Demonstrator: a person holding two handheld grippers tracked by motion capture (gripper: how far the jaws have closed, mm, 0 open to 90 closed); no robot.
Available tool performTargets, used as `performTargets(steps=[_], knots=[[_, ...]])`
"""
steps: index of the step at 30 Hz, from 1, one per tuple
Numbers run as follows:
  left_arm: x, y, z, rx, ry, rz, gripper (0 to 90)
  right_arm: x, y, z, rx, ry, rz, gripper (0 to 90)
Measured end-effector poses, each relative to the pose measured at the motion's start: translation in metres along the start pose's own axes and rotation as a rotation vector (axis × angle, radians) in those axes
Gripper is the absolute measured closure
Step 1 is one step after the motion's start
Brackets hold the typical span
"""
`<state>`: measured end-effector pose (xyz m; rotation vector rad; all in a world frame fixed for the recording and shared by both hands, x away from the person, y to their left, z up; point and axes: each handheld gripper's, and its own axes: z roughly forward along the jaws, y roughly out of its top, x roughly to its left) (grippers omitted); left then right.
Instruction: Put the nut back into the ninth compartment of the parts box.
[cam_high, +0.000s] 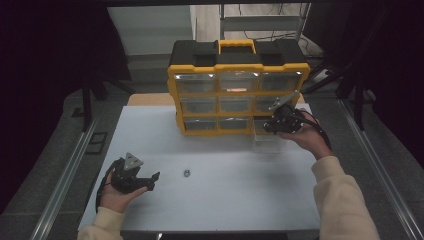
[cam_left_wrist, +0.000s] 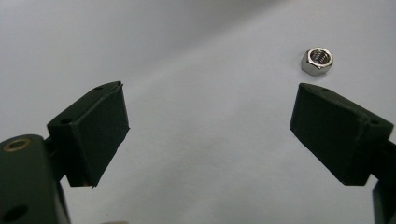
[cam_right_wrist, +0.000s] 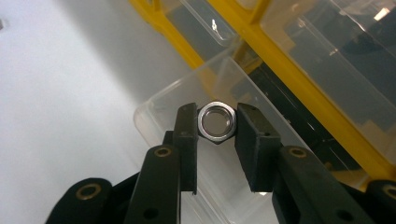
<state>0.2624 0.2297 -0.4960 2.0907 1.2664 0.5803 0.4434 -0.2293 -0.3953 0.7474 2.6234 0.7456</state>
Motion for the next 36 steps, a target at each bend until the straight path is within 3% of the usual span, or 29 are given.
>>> performTargets(steps=[9, 11, 17, 24, 36], knots=[[-0.001, 0.000, 0.000, -0.001, 0.001, 0.003, 12.0, -0.005, -0.008, -0.002, 0.006, -0.025, 0.025, 68.7], [-0.001, 0.000, 0.000, 0.001, 0.001, 0.003, 12.0, -0.006, -0.009, -0.003, -0.014, -0.020, 0.040, 59.6], [-0.001, 0.001, 0.000, 0.003, 0.000, 0.008, 11.9, -0.002, -0.008, -0.008, -0.053, -0.018, 0.048, 44.0], [-0.001, 0.000, 0.000, 0.003, 0.000, 0.007, 11.9, 0.010, -0.002, -0.010, -0.099, 0.026, 0.052, 32.1], [-0.001, 0.000, 0.000, 0.004, -0.003, 0.004, 11.6, 0.037, 0.012, 0.001, -0.137, 0.084, 0.008, 25.5]])
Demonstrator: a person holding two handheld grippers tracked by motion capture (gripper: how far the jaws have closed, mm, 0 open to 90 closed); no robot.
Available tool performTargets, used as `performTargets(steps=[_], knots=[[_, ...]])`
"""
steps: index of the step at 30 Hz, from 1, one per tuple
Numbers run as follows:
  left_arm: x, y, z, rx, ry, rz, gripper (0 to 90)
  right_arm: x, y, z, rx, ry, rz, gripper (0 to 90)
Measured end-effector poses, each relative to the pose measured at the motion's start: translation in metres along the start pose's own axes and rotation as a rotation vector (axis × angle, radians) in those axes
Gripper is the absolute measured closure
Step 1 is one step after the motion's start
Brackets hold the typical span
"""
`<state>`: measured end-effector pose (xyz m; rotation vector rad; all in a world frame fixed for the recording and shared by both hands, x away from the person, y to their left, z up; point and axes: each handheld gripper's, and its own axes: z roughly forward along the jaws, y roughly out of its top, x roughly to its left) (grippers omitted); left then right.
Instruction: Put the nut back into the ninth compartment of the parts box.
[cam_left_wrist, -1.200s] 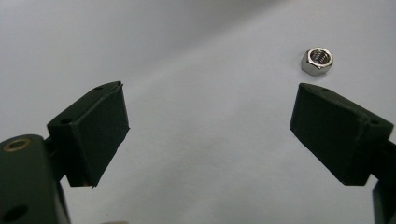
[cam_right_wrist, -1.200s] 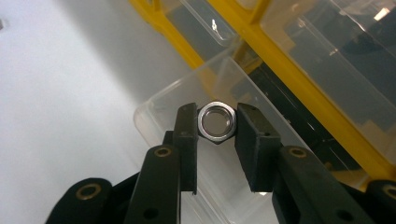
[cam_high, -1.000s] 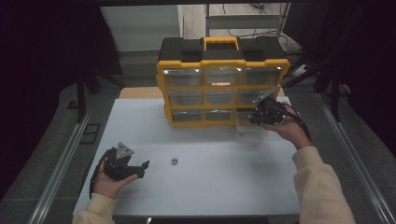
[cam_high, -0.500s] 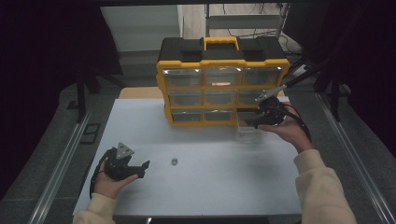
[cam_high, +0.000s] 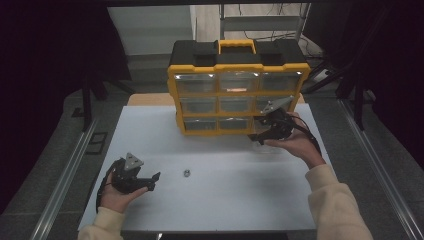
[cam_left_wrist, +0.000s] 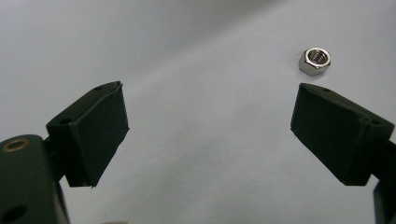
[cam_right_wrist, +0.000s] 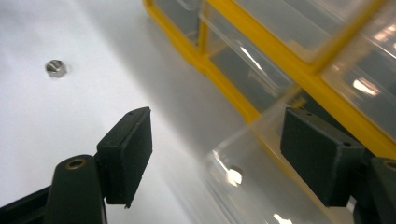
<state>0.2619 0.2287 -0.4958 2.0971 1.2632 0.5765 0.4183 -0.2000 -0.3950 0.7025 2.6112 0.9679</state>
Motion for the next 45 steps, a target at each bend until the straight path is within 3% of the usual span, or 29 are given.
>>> performTargets(steps=[15, 30, 45], knots=[[0.000, 0.000, 0.000, 0.001, -0.002, 0.000, 11.6, 0.022, 0.008, 0.019, -0.026, 0.052, -0.017, 24.0], [-0.001, 0.000, 0.000, 0.000, -0.004, -0.002, 11.6, 0.047, 0.020, 0.030, -0.021, 0.099, -0.064, 22.5], [0.000, 0.000, 0.000, 0.001, -0.003, 0.000, 11.6, 0.063, 0.030, 0.049, -0.009, 0.140, -0.096, 21.1]])
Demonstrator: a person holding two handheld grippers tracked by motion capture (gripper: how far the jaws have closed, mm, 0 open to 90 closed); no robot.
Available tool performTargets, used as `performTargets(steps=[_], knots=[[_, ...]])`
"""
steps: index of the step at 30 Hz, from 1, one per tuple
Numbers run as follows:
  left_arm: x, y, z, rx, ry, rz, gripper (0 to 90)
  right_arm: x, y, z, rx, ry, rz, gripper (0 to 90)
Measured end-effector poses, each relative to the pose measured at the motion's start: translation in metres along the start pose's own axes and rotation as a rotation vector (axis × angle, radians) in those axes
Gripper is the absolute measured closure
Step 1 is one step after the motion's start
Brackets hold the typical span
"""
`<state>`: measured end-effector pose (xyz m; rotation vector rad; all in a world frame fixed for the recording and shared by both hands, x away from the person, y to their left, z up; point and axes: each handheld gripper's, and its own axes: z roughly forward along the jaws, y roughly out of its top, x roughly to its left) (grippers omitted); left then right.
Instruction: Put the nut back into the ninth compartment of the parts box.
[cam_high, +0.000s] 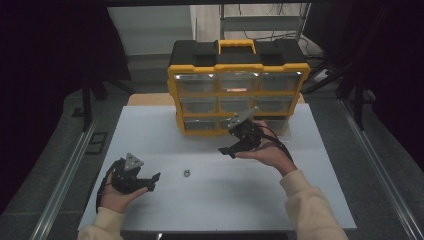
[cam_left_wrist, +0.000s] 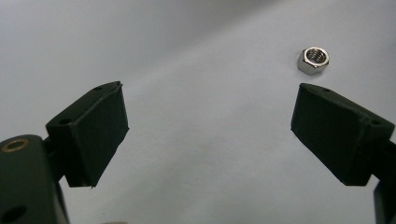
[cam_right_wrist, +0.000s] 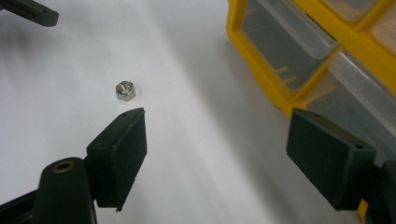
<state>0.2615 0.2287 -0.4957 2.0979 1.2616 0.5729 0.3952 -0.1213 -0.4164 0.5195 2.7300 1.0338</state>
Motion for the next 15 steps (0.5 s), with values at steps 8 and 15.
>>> performTargets(steps=[8, 15], knots=[[0.000, 0.000, 0.000, 0.000, -0.001, -0.002, 11.5, 0.009, 0.004, 0.016, 0.027, 0.029, -0.021, 21.0], [0.000, 0.000, 0.000, 0.000, -0.001, -0.002, 11.6, 0.016, 0.008, 0.030, 0.048, 0.051, -0.038, 20.8]])
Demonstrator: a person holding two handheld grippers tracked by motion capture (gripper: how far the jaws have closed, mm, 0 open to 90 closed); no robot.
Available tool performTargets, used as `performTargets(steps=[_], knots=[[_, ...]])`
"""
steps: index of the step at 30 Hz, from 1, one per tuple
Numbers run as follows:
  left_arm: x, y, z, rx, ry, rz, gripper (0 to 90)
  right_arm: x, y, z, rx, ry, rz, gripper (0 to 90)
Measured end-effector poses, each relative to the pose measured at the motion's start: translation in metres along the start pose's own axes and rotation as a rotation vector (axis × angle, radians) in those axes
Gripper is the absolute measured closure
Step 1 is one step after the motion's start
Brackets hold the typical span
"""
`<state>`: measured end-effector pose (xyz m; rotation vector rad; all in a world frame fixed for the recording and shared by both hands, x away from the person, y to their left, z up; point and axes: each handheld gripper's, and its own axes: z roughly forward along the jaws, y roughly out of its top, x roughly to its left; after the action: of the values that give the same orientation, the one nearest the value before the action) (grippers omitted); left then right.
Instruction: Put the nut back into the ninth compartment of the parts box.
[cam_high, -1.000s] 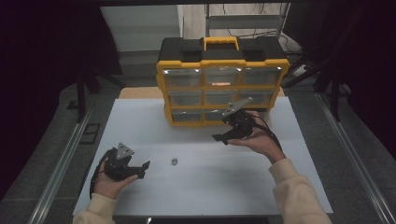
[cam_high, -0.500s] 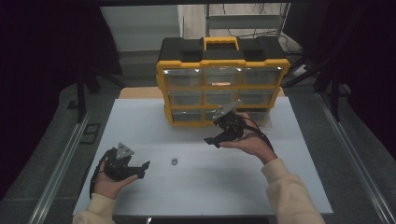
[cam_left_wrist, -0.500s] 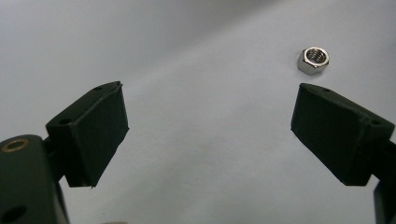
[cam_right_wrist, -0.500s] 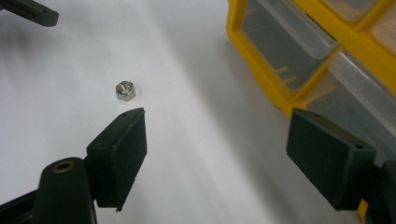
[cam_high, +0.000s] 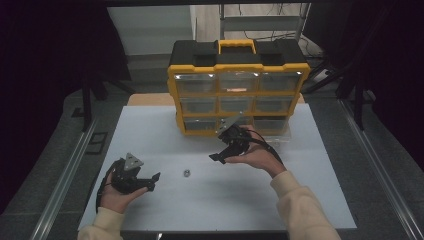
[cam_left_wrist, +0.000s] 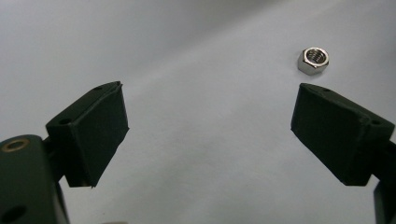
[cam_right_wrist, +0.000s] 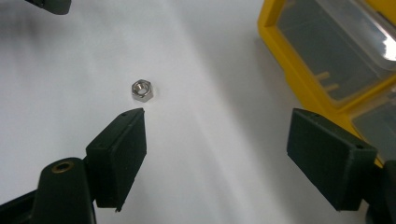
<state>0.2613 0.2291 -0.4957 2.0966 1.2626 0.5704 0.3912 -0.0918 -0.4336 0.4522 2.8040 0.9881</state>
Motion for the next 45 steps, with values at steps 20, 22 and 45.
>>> performTargets(steps=[20, 22, 45], knots=[[0.000, 0.000, 0.000, -0.001, 0.000, 0.000, 11.6, 0.014, 0.011, 0.028, 0.031, 0.049, -0.039, 20.3], [0.000, 0.000, 0.000, 0.000, -0.001, 0.000, 11.6, 0.015, 0.012, 0.031, 0.034, 0.053, -0.039, 20.3], [0.001, -0.001, 0.000, -0.004, -0.001, -0.006, 11.5, 0.027, 0.026, 0.059, 0.054, 0.099, -0.090, 20.3]])
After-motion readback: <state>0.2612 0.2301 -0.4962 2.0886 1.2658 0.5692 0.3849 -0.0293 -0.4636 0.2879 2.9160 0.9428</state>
